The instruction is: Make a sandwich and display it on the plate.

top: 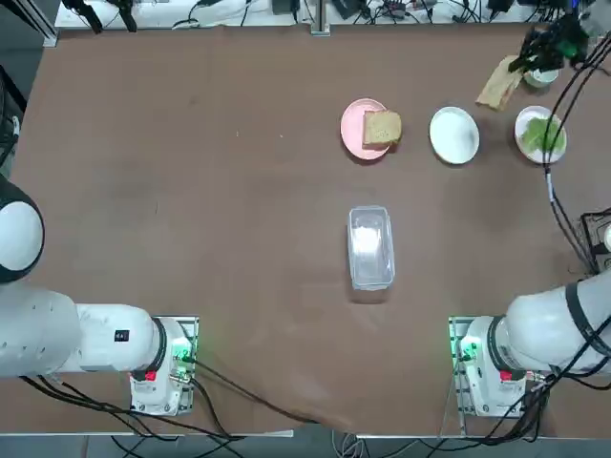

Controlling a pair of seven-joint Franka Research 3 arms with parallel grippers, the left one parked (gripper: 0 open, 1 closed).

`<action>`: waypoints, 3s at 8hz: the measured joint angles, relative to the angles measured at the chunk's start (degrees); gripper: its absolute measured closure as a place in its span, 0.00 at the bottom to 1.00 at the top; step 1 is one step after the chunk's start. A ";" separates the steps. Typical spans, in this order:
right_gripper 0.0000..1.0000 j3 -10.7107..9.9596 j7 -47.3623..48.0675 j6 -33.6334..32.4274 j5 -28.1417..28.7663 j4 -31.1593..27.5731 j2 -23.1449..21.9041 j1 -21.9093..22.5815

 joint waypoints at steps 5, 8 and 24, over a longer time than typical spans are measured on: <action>0.91 0.58 24.27 23.14 1.22 -12.74 -0.21 8.99; 0.91 0.72 25.91 23.13 10.05 -13.18 -0.12 11.14; 0.91 0.59 13.87 18.71 12.63 -14.72 0.57 10.09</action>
